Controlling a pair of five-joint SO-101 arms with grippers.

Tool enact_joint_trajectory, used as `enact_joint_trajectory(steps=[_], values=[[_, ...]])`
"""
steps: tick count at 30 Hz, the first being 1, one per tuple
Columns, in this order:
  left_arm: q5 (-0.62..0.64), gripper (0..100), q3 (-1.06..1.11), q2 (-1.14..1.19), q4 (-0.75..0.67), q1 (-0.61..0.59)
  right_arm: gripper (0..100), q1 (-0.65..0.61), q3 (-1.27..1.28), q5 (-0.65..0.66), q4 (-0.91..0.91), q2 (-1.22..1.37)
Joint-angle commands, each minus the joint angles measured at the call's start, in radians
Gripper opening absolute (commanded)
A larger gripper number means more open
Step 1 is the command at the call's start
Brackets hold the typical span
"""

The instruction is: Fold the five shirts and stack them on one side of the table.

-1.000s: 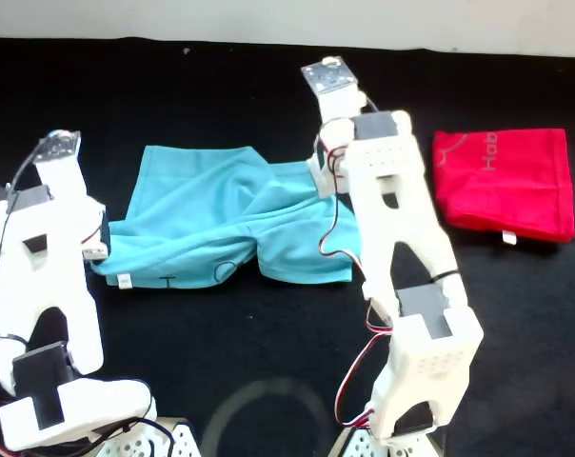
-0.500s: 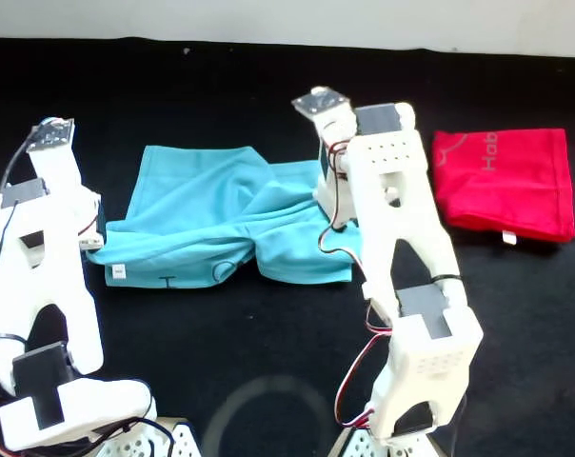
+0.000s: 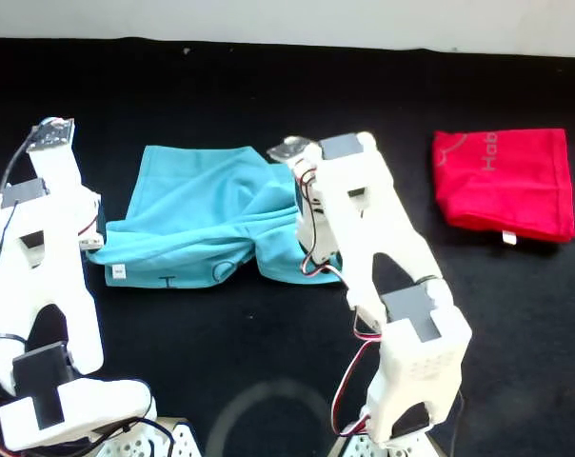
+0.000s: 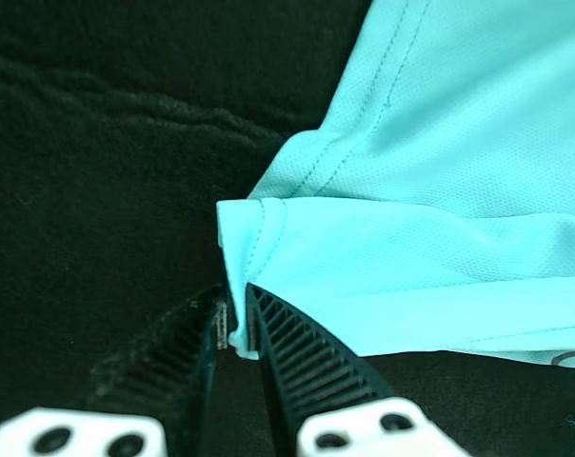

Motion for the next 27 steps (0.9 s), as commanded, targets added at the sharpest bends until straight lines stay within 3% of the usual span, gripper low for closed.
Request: enact_joint_trajectory(steps=[1, 12, 27], values=[[-0.003, 1, -0.039, -0.047, -0.012, -0.01, 10.4, -0.008, 0.015, -0.012, -0.058, 0.024], [-0.003, 1, -0.041, -0.047, -0.012, -0.008, 10.5, 0.022, -0.094, -0.014, -0.091, 0.259], [-0.003, 1, -0.041, -0.047, -0.012, -0.004, 14.3, 0.03, -0.13, -0.014, -0.028, 0.171]])
